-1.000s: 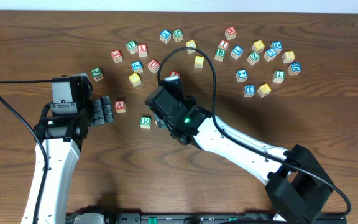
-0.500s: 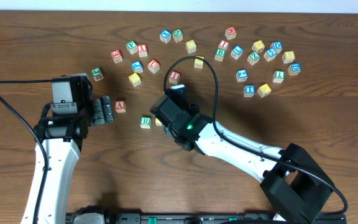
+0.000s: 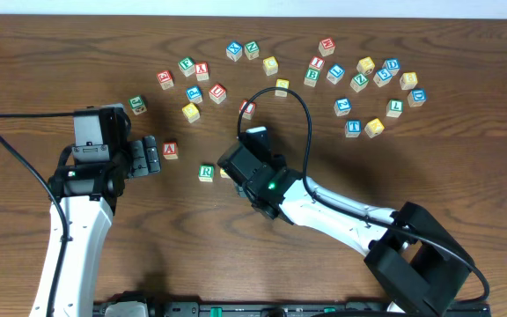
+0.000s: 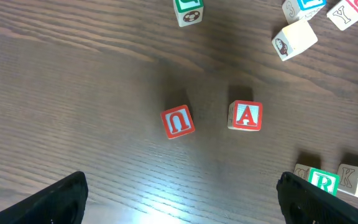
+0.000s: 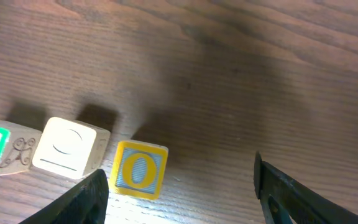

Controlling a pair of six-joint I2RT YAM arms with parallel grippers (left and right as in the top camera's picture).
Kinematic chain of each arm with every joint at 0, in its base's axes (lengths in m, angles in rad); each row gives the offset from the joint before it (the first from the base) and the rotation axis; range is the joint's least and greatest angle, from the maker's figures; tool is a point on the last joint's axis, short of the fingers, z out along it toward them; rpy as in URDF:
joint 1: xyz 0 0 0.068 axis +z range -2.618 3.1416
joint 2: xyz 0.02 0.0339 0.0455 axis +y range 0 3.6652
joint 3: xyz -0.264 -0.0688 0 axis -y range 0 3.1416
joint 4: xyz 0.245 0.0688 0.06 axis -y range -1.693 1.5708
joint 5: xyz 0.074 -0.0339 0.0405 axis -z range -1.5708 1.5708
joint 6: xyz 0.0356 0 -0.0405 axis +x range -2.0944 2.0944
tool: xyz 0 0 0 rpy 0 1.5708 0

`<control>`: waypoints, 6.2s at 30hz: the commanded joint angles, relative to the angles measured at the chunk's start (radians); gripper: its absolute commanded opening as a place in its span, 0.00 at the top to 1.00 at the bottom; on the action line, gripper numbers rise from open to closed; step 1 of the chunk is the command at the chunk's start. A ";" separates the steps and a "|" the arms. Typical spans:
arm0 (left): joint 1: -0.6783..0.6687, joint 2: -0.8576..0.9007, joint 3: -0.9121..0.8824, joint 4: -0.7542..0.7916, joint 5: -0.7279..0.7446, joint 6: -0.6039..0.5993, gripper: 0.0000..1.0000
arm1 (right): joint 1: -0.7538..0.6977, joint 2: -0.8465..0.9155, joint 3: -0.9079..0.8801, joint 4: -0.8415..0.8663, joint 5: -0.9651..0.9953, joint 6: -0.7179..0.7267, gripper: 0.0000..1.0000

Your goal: Spell out ROBOT

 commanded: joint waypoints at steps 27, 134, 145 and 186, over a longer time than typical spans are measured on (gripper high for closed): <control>0.005 -0.010 0.029 0.008 0.013 0.013 0.04 | 0.025 0.028 -0.004 0.049 -0.014 0.043 0.32; 0.005 -0.009 0.029 0.022 0.014 0.005 0.04 | -0.025 0.062 -0.072 0.142 0.051 0.042 0.42; 0.005 -0.009 0.029 0.022 0.014 0.005 0.04 | -0.044 0.062 -0.072 0.106 0.073 0.056 0.42; 0.005 -0.009 0.029 0.022 0.014 0.005 0.04 | -0.045 0.062 -0.071 0.146 0.046 0.023 0.34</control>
